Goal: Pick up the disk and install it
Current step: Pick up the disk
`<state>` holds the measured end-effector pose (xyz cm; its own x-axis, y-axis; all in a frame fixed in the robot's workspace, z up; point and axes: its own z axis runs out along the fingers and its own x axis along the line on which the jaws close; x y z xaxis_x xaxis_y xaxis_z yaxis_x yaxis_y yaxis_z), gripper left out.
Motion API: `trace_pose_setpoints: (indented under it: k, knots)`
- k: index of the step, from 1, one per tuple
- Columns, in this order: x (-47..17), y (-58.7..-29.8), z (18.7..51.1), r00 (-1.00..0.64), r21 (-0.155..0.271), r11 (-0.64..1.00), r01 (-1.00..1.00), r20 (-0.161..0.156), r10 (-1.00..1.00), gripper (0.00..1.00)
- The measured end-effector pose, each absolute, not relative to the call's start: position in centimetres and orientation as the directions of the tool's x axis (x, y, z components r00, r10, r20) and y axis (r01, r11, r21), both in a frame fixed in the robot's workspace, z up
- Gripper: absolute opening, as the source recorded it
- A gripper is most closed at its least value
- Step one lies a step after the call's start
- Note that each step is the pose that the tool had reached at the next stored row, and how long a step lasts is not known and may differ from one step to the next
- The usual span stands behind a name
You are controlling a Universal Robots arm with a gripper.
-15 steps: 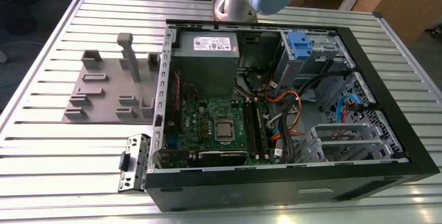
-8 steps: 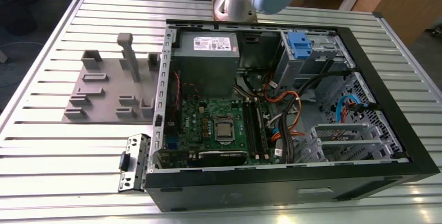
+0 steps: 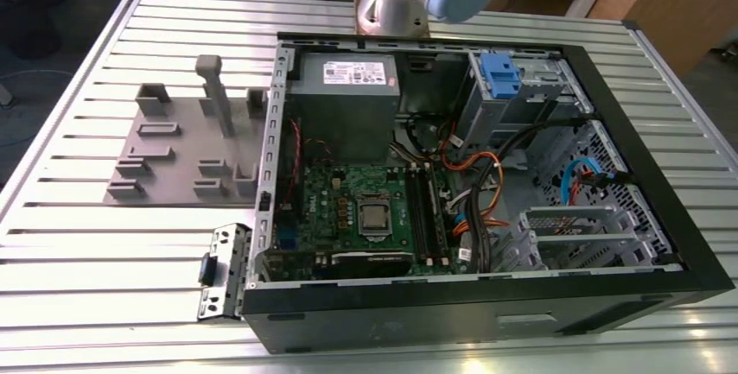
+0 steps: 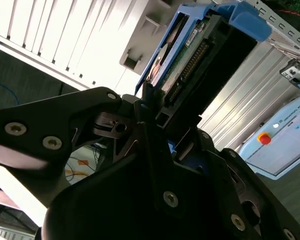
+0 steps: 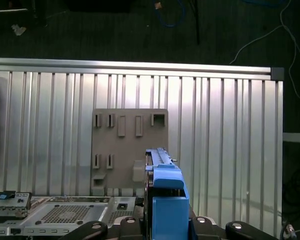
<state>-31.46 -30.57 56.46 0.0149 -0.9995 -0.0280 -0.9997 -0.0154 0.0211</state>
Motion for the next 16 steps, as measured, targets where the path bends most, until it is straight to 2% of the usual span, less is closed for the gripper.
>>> trace_pose_setpoints:
  k: [16]
  knots:
    - [-26.7, -32.5, 56.4, 0.015, 0.023, -0.015, -1.0, -0.028, -0.999, 0.36]
